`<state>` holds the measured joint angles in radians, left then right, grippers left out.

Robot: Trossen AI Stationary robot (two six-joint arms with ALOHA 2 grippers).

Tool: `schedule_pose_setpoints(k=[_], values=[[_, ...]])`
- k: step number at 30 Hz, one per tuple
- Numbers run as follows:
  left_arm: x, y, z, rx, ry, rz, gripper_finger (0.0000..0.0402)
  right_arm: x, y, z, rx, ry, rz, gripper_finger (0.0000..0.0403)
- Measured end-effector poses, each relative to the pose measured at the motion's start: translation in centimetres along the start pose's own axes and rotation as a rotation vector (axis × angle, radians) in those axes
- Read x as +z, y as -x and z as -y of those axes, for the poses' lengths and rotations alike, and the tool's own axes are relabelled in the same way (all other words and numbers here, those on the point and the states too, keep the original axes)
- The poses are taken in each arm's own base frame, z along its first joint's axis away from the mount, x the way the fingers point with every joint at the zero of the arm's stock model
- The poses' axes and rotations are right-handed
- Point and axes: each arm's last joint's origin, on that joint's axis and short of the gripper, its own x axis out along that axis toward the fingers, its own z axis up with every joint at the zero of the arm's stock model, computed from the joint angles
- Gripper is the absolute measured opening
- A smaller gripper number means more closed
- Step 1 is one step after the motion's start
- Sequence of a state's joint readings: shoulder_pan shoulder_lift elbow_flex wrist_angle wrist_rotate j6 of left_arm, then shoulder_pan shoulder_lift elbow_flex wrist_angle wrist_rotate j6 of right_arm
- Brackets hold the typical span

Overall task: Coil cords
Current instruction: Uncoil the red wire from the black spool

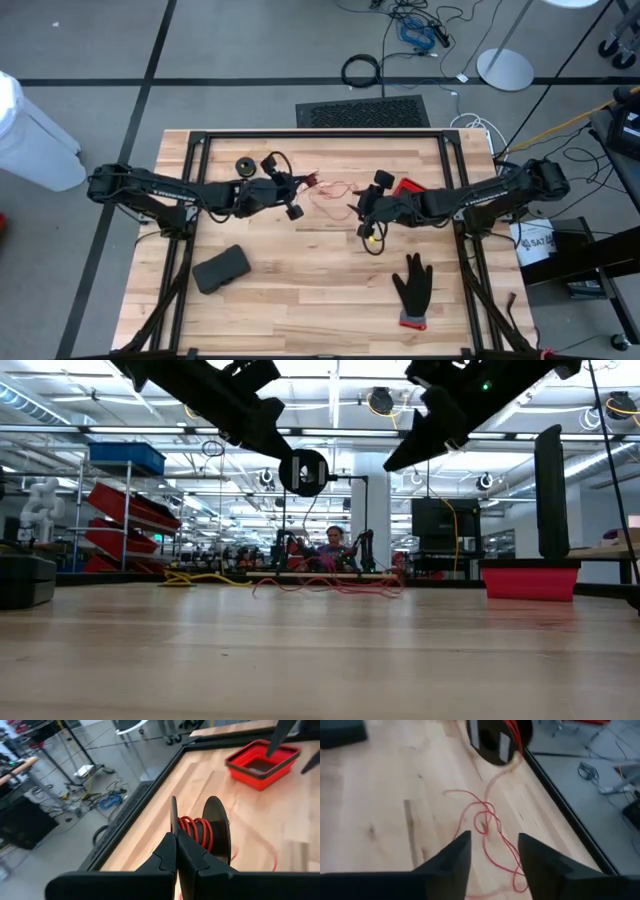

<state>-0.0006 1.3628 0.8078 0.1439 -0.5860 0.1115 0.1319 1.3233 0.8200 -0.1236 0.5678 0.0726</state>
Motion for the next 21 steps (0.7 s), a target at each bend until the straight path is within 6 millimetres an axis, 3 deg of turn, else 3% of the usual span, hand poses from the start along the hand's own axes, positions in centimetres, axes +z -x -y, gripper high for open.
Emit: schedule_pose_setpoints(k=[5, 12, 21], values=[[0.6, 0.1, 0.2, -0.039, 0.031, 0.055, 0.0000, 0.2, -1.0, -0.8, 0.006, 0.022, 0.046, 0.0179], [1.7, 0.6, 0.9, -0.132, 0.080, 0.170, 0.0000, -0.2, -4.3, -1.6, 0.020, 0.040, 0.170, 0.0164], [2.4, 1.1, 1.2, -0.240, 0.172, 0.237, 0.0000, 0.4, -6.0, -0.4, -0.050, 0.018, 0.266, 0.0153]])
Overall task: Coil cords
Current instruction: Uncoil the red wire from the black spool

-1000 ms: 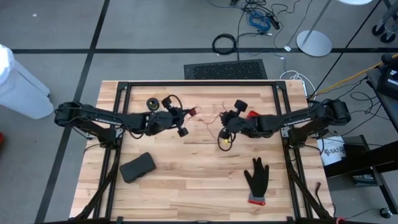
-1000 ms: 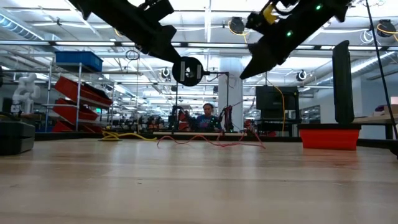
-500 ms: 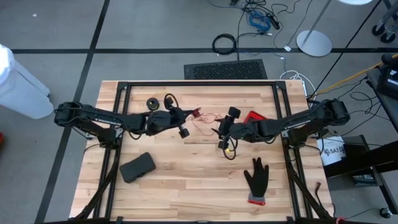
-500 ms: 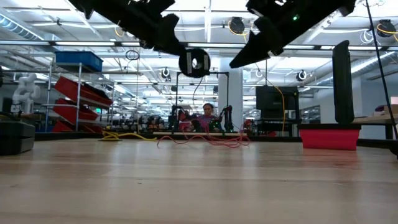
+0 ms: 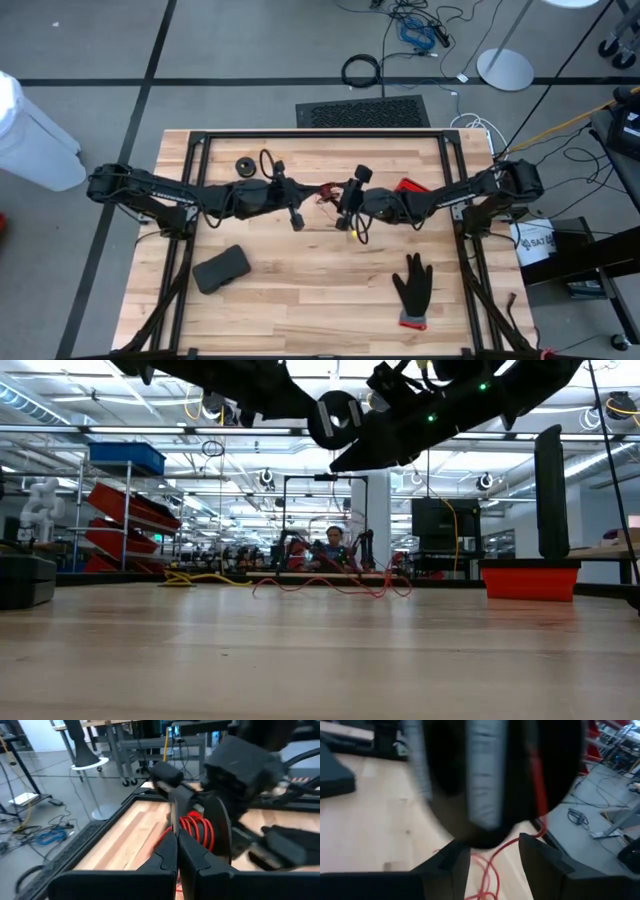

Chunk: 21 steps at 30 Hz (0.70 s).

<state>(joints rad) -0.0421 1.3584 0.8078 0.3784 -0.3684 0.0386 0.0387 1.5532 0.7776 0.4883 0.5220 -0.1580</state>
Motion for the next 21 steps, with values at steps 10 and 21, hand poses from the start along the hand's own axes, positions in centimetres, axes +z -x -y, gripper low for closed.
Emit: schedule_pose_setpoints(k=[10, 21], values=[[0.3, 0.0, 0.1, -0.020, 0.014, 0.024, 0.0000, 0.0, -0.2, 0.3, -0.015, -0.006, 0.004, 0.0083], [-0.7, 0.0, -0.2, 0.063, -0.057, -0.072, 0.0000, -1.0, 0.1, 0.2, -0.077, 0.037, -0.104, 0.0001]])
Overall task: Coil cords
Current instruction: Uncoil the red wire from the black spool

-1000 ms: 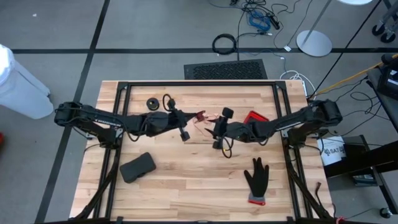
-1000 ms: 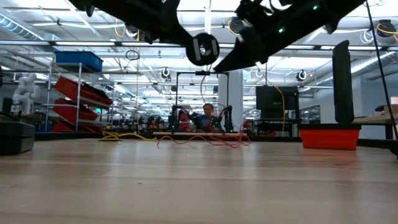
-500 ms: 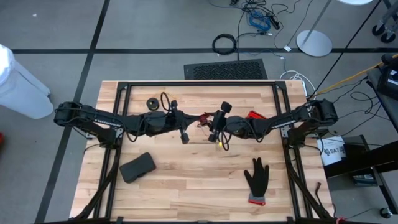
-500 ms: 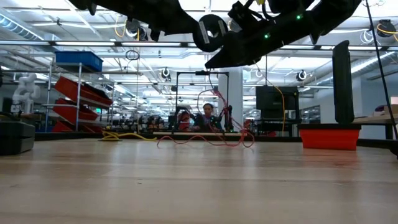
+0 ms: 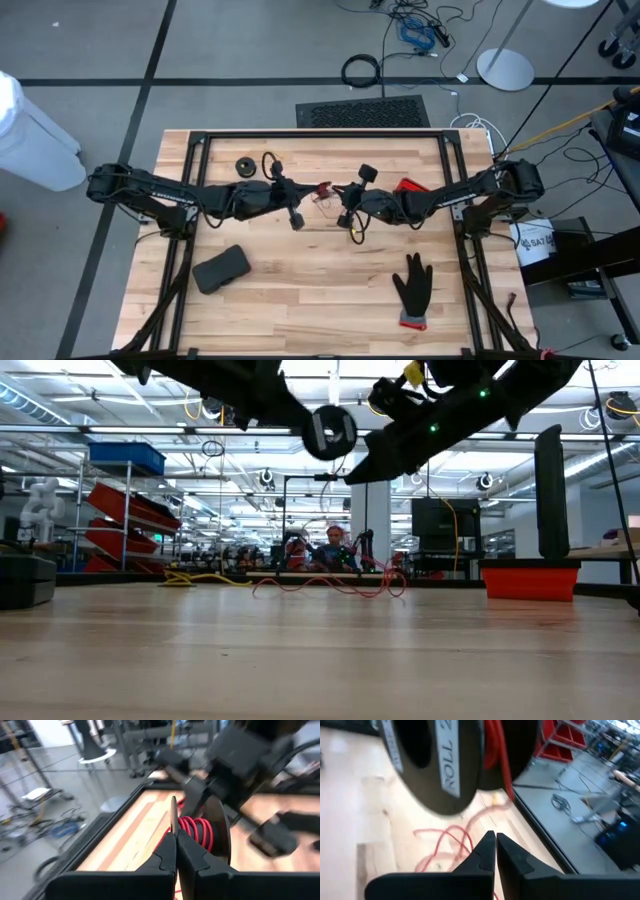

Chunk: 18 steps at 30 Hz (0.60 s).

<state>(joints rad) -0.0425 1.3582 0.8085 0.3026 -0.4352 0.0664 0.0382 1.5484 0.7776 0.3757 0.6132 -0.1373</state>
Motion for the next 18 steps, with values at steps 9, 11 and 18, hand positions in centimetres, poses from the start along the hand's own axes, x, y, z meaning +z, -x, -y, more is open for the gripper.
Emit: schedule_pose_setpoints(k=[9, 11, 18], values=[[-0.1, -0.1, -0.2, 0.007, 0.007, -0.009, 0.0000, -0.2, 0.3, -0.2, 0.085, -0.021, -0.023, 0.0008], [0.2, -0.1, -0.1, -0.019, 0.021, 0.023, 0.0000, -0.1, 0.1, 0.0, 0.126, -0.034, -0.015, 0.0020], [1.1, 0.2, 0.3, -0.126, 0.071, 0.100, 0.0000, 0.6, -0.3, 0.5, 0.192, -0.069, 0.062, 0.0092]])
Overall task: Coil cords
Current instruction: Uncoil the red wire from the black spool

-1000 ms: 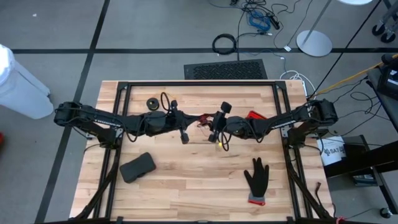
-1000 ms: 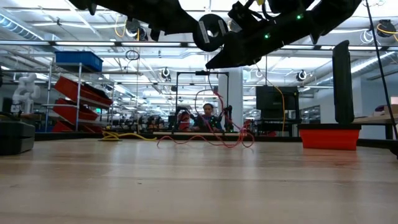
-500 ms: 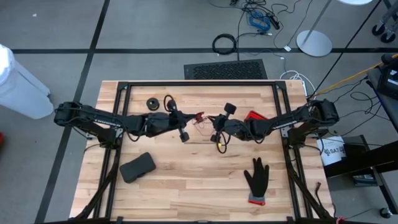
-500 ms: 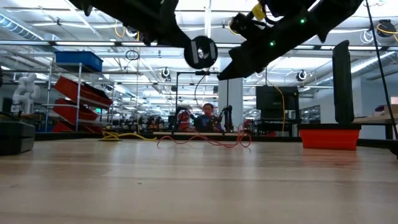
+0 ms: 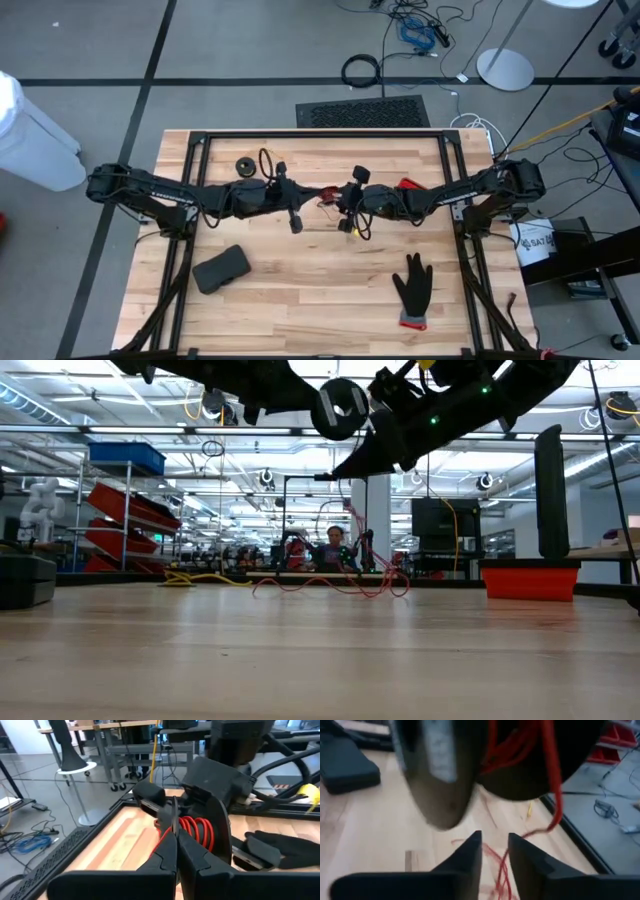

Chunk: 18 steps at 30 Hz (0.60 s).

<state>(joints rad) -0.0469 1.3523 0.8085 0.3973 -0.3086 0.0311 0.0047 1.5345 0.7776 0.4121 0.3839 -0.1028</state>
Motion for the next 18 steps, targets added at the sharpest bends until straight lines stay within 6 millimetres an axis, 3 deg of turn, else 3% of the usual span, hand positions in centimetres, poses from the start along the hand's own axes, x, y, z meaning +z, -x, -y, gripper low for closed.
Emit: schedule_pose_setpoints(k=[6, 13, 18], values=[[0.6, 0.4, 0.2, -0.019, 0.008, 0.029, 0.0000, 0.5, 0.0, 0.2, -0.018, -0.002, 0.046, 0.0136], [1.5, 1.3, 0.0, -0.022, 0.017, 0.060, 0.0000, 0.3, 0.3, -0.1, 0.005, -0.033, 0.009, 0.0133], [1.8, 2.0, -0.3, -0.019, 0.012, 0.047, 0.0000, 0.8, 2.2, -0.4, 0.031, -0.037, -0.037, 0.0131]])
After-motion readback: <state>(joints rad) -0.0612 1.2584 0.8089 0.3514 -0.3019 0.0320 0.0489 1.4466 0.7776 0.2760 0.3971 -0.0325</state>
